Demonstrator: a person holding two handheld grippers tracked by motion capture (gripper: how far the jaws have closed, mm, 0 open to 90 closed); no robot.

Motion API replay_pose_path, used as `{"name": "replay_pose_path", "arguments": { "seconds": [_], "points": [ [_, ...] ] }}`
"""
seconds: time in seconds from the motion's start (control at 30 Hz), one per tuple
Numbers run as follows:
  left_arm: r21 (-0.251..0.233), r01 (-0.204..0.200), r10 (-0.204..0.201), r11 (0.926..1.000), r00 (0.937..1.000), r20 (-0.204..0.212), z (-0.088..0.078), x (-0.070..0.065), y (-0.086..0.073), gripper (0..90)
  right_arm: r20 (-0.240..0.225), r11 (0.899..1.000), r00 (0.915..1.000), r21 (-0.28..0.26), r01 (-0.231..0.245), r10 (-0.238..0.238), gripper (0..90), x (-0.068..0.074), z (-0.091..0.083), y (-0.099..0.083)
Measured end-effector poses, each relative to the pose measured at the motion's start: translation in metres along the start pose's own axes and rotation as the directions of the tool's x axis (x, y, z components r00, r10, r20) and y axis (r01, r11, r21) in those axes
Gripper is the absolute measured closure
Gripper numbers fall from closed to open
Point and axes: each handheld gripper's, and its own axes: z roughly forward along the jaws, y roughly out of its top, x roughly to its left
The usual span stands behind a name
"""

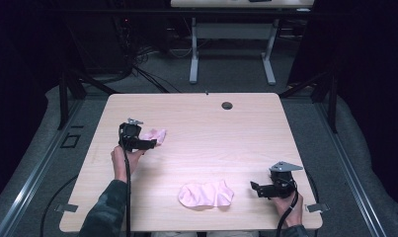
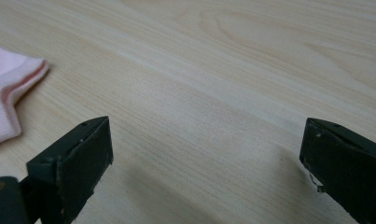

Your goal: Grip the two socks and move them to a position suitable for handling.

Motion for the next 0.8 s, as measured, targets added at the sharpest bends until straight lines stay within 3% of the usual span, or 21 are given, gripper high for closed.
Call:
{"name": "replay_pose_path", "arguments": {
  "seconds": [0.1,0.17,0.23,0.33,0.63,0.77,0.8],
  "points": [
    [0.017,-0.003,0.004,0.9998,0.9998,-0.02,0.013,0.001,0.001,23.9,-0.008,1.0,1.0,-0.007,-0.004,0.004,3.8,0.0,-0.001,-0.001],
    [0.025,0.016,-0.016,0.9996,0.9996,-0.022,0.022,0.001,0.0,26.6,-0.003,1.0,1.0,-0.003,0.001,-0.001,3.9,0.001,-0.001,-0.001],
    [0.043,0.006,-0.004,0.9991,0.9989,-0.047,0.028,0.0,0.0,30.7,-0.005,1.0,1.0,-0.002,0.006,-0.006,5.0,0.002,0.0,-0.001],
    [0.07,0.022,-0.019,0.9973,0.9989,-0.043,0.035,0.001,-0.003,34.6,-0.008,1.0,0.9999,0.005,0.01,-0.01,5.7,0.002,0.0,0.0],
    [0.075,-0.004,0.01,0.9972,0.997,-0.077,0.038,0.004,-0.004,62.5,0.003,0.999,0.9996,0.021,0.028,-0.028,9.0,0.004,0.001,-0.001],
    [0.063,0.003,0.003,0.998,0.9958,-0.091,0.037,0.007,-0.006,76.6,-0.002,1.0,0.9998,0.01,0.019,-0.019,9.4,0.003,0.0,-0.001],
    [0.061,-0.002,0.007,0.9981,0.9958,-0.092,0.037,0.008,-0.006,76.6,-0.002,1.0,0.9998,0.01,0.019,-0.019,9.4,0.003,0.0,-0.001]
  ]
}}
